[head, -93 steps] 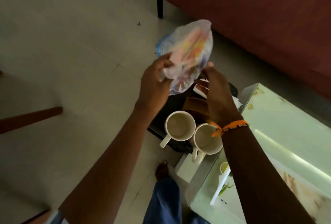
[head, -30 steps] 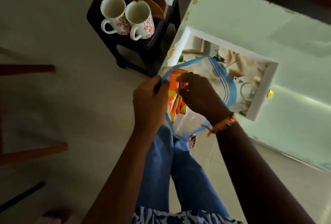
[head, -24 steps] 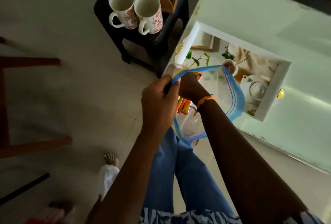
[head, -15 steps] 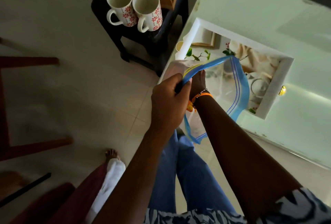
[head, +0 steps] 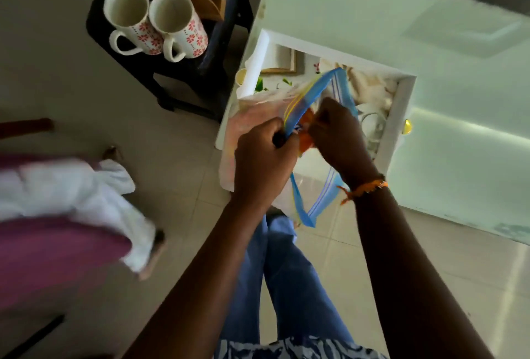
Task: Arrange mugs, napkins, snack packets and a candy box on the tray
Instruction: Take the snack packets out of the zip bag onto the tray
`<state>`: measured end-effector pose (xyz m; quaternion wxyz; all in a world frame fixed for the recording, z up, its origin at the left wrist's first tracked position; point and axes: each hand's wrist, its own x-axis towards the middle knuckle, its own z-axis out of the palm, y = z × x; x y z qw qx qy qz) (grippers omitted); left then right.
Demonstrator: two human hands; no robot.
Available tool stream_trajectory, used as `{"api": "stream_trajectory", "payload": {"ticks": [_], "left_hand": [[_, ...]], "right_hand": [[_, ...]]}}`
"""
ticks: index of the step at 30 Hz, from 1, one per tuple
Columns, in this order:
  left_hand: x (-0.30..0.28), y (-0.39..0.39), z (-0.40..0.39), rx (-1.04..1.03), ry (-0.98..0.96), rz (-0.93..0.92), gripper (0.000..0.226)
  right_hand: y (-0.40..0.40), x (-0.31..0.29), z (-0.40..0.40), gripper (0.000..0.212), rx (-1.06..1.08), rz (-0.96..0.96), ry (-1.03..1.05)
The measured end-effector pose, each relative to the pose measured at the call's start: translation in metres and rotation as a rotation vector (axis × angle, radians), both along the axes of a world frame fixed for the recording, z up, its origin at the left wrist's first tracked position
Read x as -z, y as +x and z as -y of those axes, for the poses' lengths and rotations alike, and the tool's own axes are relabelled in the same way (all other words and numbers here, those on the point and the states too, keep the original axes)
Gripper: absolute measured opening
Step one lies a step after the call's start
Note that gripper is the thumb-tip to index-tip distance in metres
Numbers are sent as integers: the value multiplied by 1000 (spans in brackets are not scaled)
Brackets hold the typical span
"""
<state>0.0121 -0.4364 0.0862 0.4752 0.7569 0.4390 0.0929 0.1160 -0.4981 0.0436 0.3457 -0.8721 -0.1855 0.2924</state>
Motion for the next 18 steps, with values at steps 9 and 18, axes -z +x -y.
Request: {"api": "stream_trajectory", "payload": {"ticks": [9, 18], "left_hand": [[15, 33, 24, 129, 21, -48, 33], [36, 52, 46, 183, 69, -169, 29]], "right_hand": [[18, -10, 99, 31, 432, 34, 203], [49, 30, 170, 30, 1043, -9, 388]]}}
